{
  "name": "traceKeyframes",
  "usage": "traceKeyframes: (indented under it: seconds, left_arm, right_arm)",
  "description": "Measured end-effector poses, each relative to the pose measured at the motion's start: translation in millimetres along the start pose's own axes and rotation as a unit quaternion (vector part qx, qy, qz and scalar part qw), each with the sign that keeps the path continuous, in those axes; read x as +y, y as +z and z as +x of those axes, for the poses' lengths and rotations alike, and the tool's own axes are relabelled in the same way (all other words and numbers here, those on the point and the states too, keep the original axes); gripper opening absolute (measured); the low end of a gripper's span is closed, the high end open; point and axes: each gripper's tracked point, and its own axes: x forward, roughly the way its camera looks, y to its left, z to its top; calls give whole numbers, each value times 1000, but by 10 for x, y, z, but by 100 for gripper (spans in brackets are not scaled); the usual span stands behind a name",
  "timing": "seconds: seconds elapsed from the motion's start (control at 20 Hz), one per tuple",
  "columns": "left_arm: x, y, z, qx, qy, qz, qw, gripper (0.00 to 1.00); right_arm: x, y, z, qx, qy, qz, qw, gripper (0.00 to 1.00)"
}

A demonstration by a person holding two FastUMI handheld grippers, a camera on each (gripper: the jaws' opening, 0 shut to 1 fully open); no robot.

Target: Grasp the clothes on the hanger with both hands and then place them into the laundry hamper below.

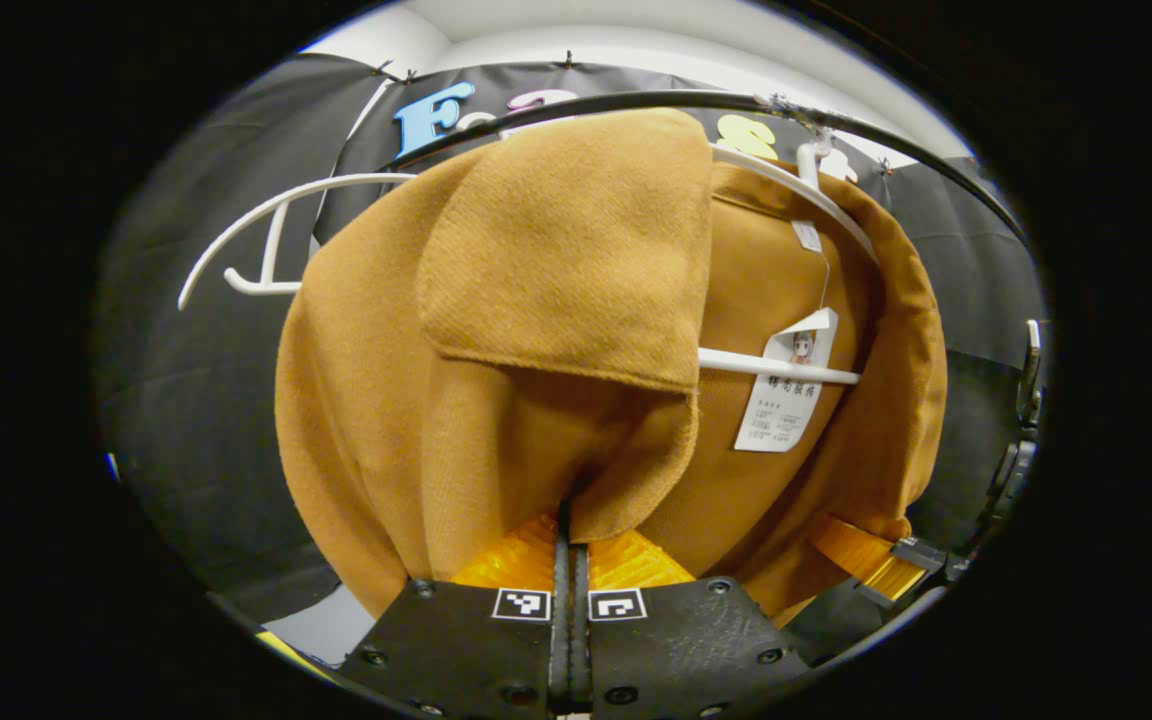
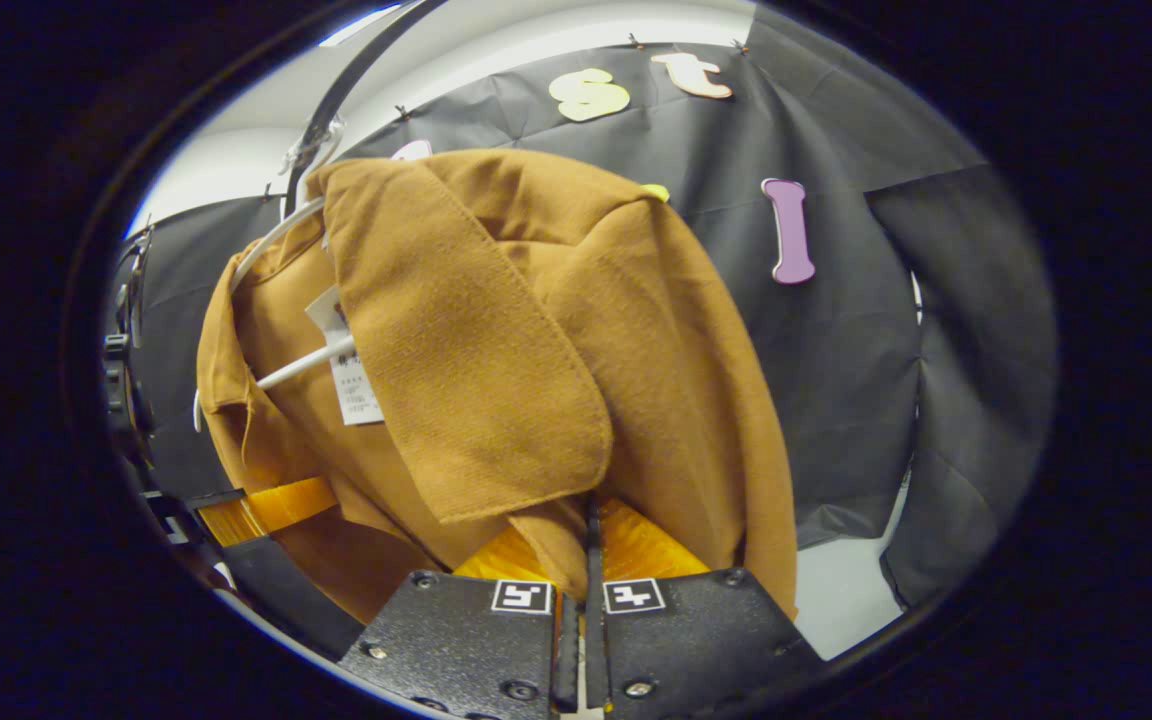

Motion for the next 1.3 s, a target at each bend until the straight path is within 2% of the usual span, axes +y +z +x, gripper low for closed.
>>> traceKeyframes:
  seconds: [0.05,0.1,0.25,0.5,0.6,0.65,0.7,0.75,0.8,0.85,0.9,0.95,1.15,1.3]
  left_arm:
    - [17,45,-49,-8,3,9,1000,5]
    - [24,84,-87,-13,4,12,1000,0]
    - [44,174,-183,-22,5,1,1000,0]
    - [224,507,-380,-52,20,-24,998,0]
    - [249,621,-455,-59,16,-26,998,0]
    - [312,655,-504,-63,23,-26,997,5]
    - [333,704,-550,-67,23,-26,997,0]
    - [360,736,-571,-67,25,-26,997,5]
    - [401,753,-604,-68,28,-25,997,5]
    - [440,785,-647,-73,31,-26,997,0]
    - [480,827,-690,-78,34,-29,996,0]
    - [534,878,-718,-84,40,-31,995,5]
    - [779,1126,-751,-109,62,-36,992,5]
    - [905,1249,-745,-120,72,-40,989,5]
  right_arm:
    - [-72,46,-63,-7,-10,-5,1000,6]
    - [-137,115,-139,-17,-21,-9,1000,5]
    - [-297,349,-285,-47,-42,-7,998,5]
    - [-552,792,-439,-99,-60,51,992,6]
    - [-590,911,-470,-113,-59,63,990,5]
    - [-585,964,-488,-120,-55,69,989,6]
    - [-592,1022,-495,-127,-51,77,988,5]
    - [-595,1067,-508,-131,-44,88,986,5]
    - [-616,1099,-506,-135,-41,101,985,5]
    - [-634,1134,-496,-136,-39,109,984,5]
    - [-652,1193,-496,-144,-34,119,982,5]
    - [-658,1250,-486,-148,-31,125,980,5]
    - [-687,1353,-484,-163,-32,138,976,5]
    - [-709,1483,-435,-180,-27,166,969,5]
